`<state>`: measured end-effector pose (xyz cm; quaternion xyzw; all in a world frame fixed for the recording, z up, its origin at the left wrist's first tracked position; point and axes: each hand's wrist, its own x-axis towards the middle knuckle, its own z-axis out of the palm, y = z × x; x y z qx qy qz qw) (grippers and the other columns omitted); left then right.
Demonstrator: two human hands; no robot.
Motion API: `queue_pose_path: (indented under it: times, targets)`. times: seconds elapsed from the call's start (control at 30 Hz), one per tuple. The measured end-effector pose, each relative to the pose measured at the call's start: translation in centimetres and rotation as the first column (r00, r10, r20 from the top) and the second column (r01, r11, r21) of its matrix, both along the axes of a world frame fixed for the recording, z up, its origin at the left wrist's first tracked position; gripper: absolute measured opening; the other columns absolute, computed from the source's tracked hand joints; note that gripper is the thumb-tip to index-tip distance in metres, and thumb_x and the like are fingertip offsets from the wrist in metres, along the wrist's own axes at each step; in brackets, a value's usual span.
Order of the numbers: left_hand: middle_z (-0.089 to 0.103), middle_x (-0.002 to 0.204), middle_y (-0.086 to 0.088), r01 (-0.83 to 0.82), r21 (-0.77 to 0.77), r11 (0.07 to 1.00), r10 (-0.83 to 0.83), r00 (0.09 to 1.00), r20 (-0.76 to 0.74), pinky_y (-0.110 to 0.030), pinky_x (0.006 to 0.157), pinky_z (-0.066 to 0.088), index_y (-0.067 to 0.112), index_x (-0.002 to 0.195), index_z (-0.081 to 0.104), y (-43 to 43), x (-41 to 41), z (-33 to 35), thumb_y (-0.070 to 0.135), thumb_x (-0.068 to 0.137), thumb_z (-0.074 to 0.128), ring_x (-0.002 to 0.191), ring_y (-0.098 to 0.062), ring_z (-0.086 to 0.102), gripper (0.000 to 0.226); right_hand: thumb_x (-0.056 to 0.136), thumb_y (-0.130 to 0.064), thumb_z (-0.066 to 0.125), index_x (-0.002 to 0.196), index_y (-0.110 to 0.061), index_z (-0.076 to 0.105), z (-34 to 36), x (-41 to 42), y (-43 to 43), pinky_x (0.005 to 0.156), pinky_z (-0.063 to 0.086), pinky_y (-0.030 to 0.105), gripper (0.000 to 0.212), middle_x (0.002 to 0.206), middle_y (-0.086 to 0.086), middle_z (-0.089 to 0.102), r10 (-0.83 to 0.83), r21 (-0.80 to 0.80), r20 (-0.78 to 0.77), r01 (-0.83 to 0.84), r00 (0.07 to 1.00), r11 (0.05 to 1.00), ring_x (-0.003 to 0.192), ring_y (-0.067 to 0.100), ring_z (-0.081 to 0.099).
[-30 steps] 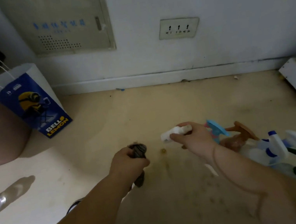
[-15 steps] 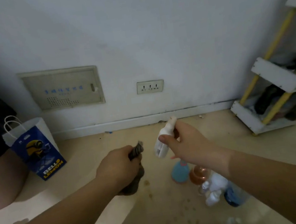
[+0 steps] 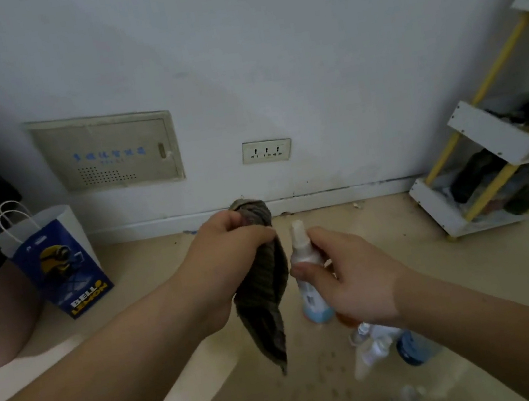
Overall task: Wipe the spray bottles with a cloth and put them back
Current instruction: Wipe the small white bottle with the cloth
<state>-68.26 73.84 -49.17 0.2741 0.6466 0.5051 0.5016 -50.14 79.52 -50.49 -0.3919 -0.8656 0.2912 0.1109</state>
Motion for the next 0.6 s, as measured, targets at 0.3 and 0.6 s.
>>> queue_pose_path:
  times: [0.3,0.6]
  targets:
    - [0.068,0.105,0.014,0.334,0.172,0.927,-0.259,0.899,-0.353,-0.023,0.078,0.050,0.039,0.107,0.072,0.8,1.2,0.6,0.026,0.104,0.052,0.087,0.001,0.064,0.024,0.098,-0.024,0.058,0.102,-0.027,0.060,-0.8,-0.2,1.8,0.078,0.055,0.039,0.006,0.095,-0.006,0.067,0.121,-0.054,-0.053,-0.124,0.991,0.991,0.086,0.012,0.064]
    - [0.066,0.082,0.015,0.230,0.126,0.965,-0.169,0.912,-0.374,-0.029,0.078,0.048,0.031,0.089,0.056,2.0,3.2,-2.3,0.065,0.101,0.033,0.081,-0.004,0.064,0.043,0.086,-0.018,0.062,0.107,-0.019,0.060,-1.3,-0.9,2.1,0.072,0.054,0.039,0.020,0.092,-0.005,0.064,0.097,0.038,-0.033,-0.095,0.995,0.995,0.083,0.012,0.063]
